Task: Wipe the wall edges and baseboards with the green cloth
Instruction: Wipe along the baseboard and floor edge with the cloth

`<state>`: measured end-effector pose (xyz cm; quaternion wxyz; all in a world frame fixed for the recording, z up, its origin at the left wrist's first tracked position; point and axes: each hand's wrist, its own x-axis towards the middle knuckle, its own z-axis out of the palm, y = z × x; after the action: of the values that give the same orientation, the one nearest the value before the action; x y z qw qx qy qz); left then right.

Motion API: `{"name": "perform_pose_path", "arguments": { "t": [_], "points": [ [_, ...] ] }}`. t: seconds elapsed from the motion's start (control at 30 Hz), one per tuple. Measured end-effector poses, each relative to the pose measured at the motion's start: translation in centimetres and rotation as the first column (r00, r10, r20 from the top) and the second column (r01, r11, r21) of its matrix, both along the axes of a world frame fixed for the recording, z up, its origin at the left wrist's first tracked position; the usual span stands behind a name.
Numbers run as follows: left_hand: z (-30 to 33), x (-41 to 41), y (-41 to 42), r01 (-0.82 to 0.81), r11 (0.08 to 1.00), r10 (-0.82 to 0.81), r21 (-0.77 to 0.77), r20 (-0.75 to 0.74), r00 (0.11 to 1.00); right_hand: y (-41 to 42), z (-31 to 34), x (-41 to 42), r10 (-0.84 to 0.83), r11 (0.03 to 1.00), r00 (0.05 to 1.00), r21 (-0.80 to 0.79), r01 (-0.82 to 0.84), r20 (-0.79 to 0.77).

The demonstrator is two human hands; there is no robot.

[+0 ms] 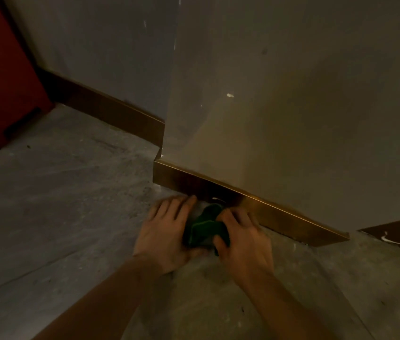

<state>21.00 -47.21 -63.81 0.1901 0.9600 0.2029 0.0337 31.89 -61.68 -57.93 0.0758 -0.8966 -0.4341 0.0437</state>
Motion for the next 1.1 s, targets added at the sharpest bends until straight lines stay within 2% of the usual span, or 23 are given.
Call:
{"name": "perform_pose_path", "arguments": {
  "t": [0.1, 0.23, 0.4, 0.63, 0.83, 1.1],
  "points": [
    [-1.4, 0.0, -0.2, -0.061, 0.998, 0.060, -0.010, -0.087, 0.994, 0.6, 0.2, 0.2, 0.150, 0.986, 0.983, -0.091, -0.141, 0.107],
    [-3.0, 0.2, -0.4, -0.107, 0.994, 0.107, 0.007, -0.144, 0.984, 2.3, 0.1, 0.3, 0.364, 0.919, 0.905, -0.242, -0.310, 0.222],
    [-3.8, 0.1, -0.7, -0.117, 0.993, 0.118, 0.016, -0.127, 0.985, 4.7, -1.0, 0.8, 0.543, 0.787, 0.815, -0.461, -0.411, 0.201],
    [-4.3, 0.1, -0.8, -0.125, 0.992, 0.127, 0.024, -0.066, 0.990, 6.6, -2.3, 1.5, 0.682, 0.664, 0.693, -0.596, -0.453, 0.233],
    [-4.0, 0.0, -0.7, -0.116, 0.993, 0.118, 0.030, -0.101, 0.988, 6.6, -2.5, 2.2, 0.716, 0.659, 0.634, -0.582, -0.476, 0.292],
    [-4.0, 0.0, -0.6, -0.110, 0.994, 0.112, 0.024, -0.116, 0.987, 6.3, -2.3, 2.1, 0.669, 0.664, 0.701, -0.620, -0.417, 0.245]
  ]
}}
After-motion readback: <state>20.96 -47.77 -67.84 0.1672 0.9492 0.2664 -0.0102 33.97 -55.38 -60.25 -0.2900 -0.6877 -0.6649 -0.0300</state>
